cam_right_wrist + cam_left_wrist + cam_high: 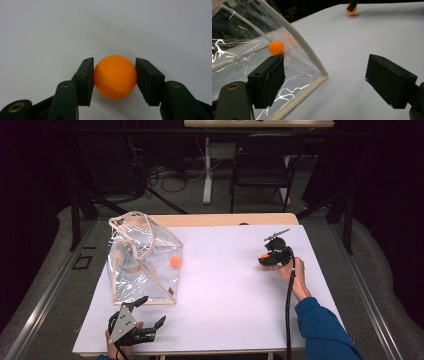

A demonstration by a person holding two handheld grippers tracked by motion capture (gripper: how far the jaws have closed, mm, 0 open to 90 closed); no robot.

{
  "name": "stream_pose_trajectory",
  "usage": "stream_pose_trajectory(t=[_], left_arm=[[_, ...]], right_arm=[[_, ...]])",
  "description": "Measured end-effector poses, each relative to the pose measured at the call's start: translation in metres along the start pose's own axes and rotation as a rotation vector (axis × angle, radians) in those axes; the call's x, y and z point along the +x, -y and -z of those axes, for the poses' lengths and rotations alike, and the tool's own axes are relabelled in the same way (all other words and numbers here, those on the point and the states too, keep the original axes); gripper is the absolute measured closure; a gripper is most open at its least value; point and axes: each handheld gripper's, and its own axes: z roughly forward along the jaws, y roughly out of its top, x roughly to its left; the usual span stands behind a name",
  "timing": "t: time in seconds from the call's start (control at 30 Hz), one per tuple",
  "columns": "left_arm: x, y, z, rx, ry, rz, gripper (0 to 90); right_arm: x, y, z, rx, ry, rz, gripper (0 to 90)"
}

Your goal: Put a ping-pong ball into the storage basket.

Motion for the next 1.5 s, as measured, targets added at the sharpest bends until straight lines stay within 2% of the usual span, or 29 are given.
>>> stream_pose_trajectory(t=[0.27, 0.53, 1.5], left_arm=[[0.0, 0.0, 0.0, -0.006, -0.003, 0.001, 15.8], [0.0, 0.0, 0.0, -0.006, -0.004, 0.001, 15.8], [-0.001, 0.0, 0.0, -0.003, -0.002, -0.004, 15.8]], right_arm=[[0.007, -0.003, 0.008, -0.009, 0.004, 0.034, 50.7], [0.012, -0.007, 0.015, -0.019, -0.015, 0.049, 50.7], [0.033, -0.018, 0.038, -0.073, -0.021, 0.126, 50.8]])
